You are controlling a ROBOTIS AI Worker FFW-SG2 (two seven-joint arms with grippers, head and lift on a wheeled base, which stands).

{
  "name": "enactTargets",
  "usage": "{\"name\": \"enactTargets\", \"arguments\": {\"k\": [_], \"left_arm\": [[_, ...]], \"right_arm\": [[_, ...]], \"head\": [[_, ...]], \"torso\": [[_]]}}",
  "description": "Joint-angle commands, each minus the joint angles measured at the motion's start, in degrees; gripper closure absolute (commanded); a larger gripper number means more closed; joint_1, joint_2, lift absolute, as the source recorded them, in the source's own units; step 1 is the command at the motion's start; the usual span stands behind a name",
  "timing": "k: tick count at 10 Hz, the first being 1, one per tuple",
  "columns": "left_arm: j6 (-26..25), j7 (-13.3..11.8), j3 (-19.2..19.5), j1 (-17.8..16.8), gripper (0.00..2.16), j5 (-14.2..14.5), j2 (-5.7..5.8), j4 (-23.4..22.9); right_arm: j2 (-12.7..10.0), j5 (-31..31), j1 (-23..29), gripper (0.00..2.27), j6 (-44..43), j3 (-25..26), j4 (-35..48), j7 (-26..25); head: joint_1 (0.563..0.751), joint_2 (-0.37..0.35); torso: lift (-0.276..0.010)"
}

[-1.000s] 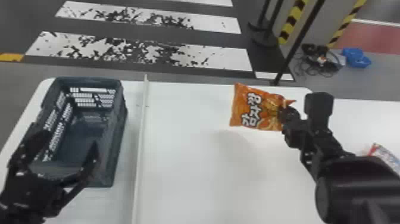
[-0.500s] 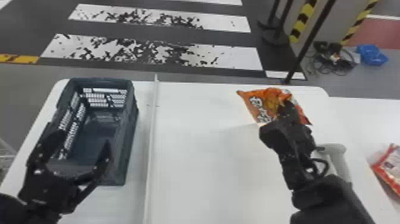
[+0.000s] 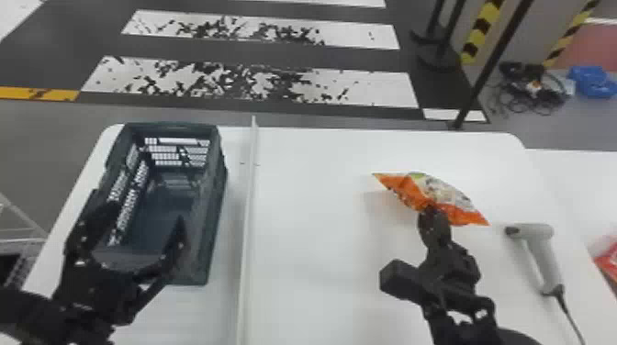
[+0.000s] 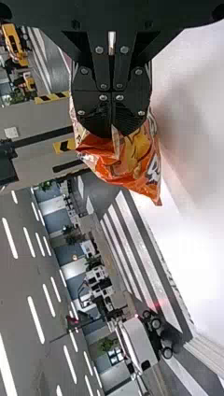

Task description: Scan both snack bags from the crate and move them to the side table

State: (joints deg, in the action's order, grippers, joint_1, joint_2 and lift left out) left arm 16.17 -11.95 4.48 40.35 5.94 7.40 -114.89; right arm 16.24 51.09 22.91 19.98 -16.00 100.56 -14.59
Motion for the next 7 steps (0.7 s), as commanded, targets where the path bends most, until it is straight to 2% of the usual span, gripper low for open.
{"name": "enactTargets", "arguments": {"k": [1, 2, 5, 7], "left_arm": [[0.04, 0.00, 0.00, -0.36, 0.10, 0.13, 0.07, 0.46], [0.04, 0.00, 0.00, -0.71, 0.10, 0.30, 0.16, 0.72], [0.04, 0.09, -0.09, -1.33, 0.10, 0.74, 0.33, 1.69], [0.04, 0.09, -0.09, -1.42, 0.10, 1.01, 0.51, 1.69]], "right_arm": [[0.72, -0.91, 3.02, 0.89, -1.73, -0.88, 1.74, -0.17], [0.72, -1.79, 4.34, 0.05, -2.44, -1.23, 3.06, -0.17], [1.33, -6.44, 7.24, 0.03, -2.96, -1.40, 7.01, -0.08], [1.42, -16.38, 8.38, 0.04, -6.30, 0.53, 10.00, 2.11]], "head": [[0.695, -0.026], [0.695, -0.018], [0.695, 0.025], [0.695, 0.041]], "torso": [[-0.075], [-0.075], [-0.075], [-0.075]]}}
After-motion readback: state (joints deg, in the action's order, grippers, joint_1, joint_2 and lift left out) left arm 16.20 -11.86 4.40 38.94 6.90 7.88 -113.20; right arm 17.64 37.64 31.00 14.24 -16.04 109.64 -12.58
